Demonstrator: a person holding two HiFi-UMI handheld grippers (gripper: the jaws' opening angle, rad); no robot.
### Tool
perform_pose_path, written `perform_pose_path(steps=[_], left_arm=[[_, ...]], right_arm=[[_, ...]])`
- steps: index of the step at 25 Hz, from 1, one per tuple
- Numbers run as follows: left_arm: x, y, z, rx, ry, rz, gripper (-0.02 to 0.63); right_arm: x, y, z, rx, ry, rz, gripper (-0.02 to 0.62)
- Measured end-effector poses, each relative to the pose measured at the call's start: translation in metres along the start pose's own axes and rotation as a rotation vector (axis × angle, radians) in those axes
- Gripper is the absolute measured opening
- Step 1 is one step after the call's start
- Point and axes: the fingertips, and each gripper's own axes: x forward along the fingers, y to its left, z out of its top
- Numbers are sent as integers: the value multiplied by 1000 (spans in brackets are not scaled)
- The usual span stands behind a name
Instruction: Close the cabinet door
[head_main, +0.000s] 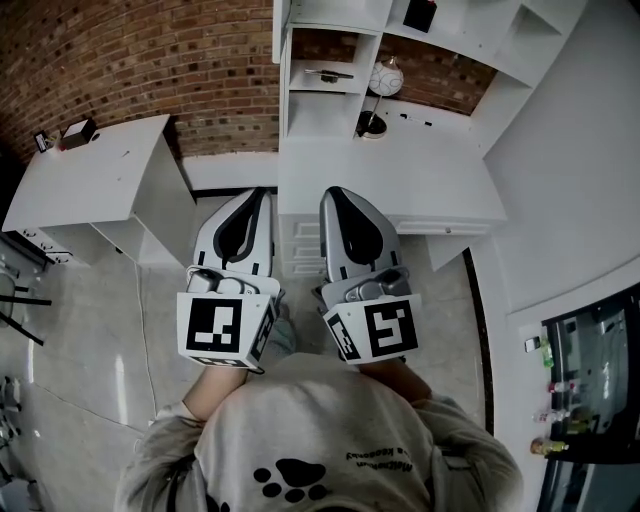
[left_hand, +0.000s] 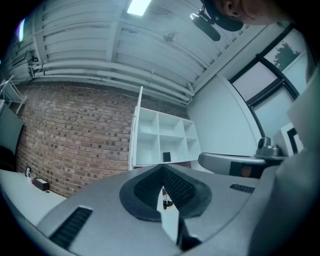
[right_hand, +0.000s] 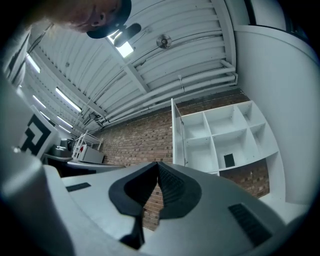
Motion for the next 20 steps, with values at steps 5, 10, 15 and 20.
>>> perform_pose_path(steps=[5, 10, 15, 20], left_arm=[[45, 20, -7, 3, -13, -8, 9], [97, 52, -10, 15, -3, -8, 9], [144, 89, -4, 27, -10, -19, 9], [189, 116, 1, 47, -20, -52, 9]], right_arm=[[43, -22, -13, -17, -2, -1, 18], [99, -41, -29, -8, -11, 0, 18], [157, -52, -39, -16, -22, -6, 18], [206, -69, -43, -49, -42, -28, 18]])
